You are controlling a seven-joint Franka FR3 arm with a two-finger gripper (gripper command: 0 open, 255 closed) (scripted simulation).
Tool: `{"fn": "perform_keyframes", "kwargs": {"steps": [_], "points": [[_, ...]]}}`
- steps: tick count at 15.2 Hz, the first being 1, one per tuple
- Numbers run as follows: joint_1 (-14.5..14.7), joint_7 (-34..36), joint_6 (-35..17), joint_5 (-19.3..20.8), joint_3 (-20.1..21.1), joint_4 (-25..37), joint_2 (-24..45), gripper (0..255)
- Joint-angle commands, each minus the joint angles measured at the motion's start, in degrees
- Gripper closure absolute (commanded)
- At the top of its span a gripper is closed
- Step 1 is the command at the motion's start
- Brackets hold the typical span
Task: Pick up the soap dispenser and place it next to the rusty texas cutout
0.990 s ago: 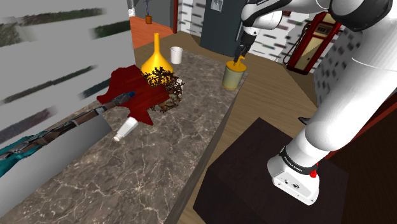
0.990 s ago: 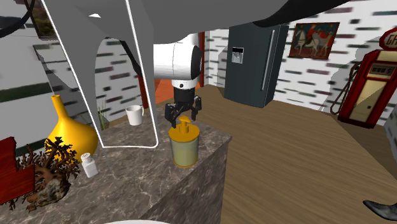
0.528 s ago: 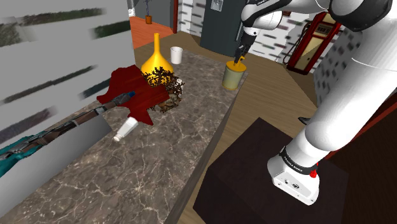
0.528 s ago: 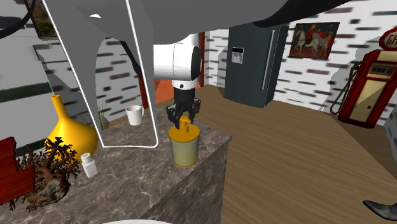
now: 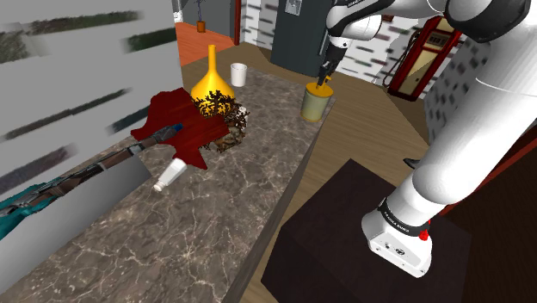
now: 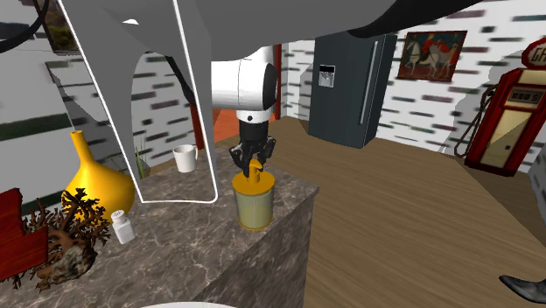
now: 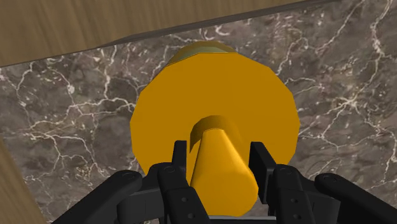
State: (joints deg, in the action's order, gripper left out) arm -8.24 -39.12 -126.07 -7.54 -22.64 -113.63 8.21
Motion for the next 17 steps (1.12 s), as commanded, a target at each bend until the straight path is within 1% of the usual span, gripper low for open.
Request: {"fn": "perform_keyframes", "kwargs": {"steps": [1,17], "points": [[0.0,-0.01,0.01,-0.01,0.01,-0.02,0.01,255],[0.28,2.0,11.48,2.36,-0.29,8.13,-3.72,255]]}}
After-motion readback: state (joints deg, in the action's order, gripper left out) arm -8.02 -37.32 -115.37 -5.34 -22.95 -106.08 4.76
